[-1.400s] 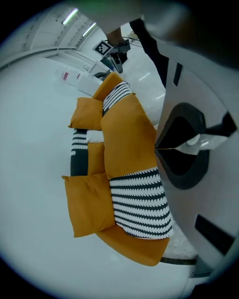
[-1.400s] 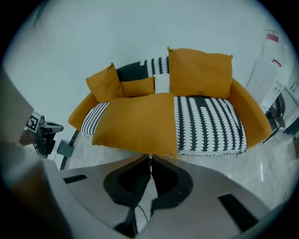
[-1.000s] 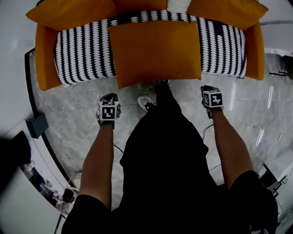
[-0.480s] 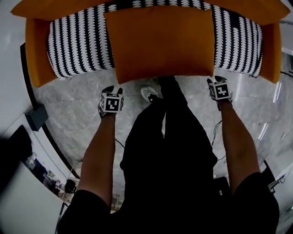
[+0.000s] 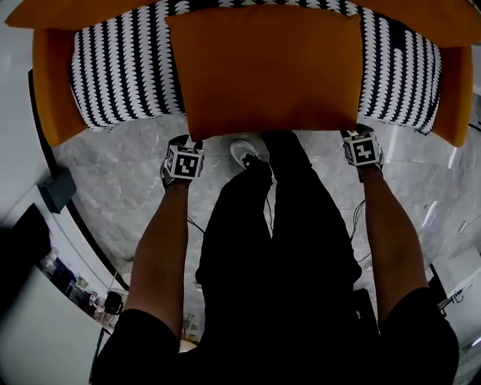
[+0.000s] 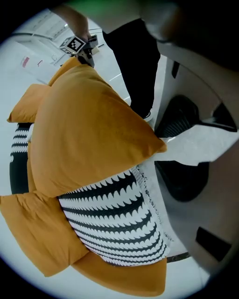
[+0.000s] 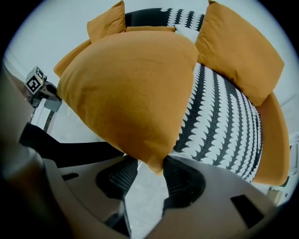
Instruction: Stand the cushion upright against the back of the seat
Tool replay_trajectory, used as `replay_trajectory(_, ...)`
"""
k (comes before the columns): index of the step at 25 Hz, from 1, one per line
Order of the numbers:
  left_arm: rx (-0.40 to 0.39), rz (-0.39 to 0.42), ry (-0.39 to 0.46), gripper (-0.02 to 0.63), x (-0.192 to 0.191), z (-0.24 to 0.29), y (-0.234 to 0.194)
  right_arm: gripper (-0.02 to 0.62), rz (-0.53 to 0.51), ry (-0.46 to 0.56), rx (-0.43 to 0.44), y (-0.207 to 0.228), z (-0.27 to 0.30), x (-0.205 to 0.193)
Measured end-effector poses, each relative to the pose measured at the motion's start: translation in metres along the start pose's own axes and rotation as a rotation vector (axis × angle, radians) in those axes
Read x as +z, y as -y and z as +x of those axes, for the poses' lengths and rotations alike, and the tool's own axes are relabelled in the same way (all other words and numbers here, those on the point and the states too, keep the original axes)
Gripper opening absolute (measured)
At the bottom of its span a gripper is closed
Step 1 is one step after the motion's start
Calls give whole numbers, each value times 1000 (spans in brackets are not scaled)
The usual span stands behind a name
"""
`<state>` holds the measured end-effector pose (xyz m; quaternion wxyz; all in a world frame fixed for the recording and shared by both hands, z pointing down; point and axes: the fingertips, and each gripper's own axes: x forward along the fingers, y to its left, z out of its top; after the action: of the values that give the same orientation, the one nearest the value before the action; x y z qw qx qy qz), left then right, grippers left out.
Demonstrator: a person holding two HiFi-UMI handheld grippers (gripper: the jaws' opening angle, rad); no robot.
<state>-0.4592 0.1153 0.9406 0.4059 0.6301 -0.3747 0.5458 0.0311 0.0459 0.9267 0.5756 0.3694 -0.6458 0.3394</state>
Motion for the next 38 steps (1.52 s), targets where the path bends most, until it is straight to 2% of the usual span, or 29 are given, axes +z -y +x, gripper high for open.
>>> replay_trajectory(1, -4, -6, -4, 156, 0, 0, 1, 187, -4, 16, 5, -1, 0, 3)
replay_trajectory(3, -5, -5, -6, 93, 3, -3, 5, 162, -10, 22, 10, 0, -4, 4)
replay_trajectory(6, 2, -3, 6, 49, 13, -11, 11, 93, -6, 1, 9, 5, -17, 1)
replay_trajectory(12, -29, -42, 22, 40, 21, -38, 6, 57, -45, 27, 50, 4, -43, 17)
replay_trajectory(19, -48, -50, 92, 37, 50, -81, 3, 54, 0, 120, 95, 14, -84, 41)
replay_trajectory(27, -66, -161, 245, 34, 92, -136, -8, 52, 69, 226, 111, 31, -142, 85)
replay_trajectory(33, -71, -181, 324, 32, 128, -178, -21, 52, 92, 286, 116, 47, -175, 124)
replay_trajectory(38, -72, -265, 407, 32, 162, -210, -34, 52, 137, 361, 128, 61, -204, 157)
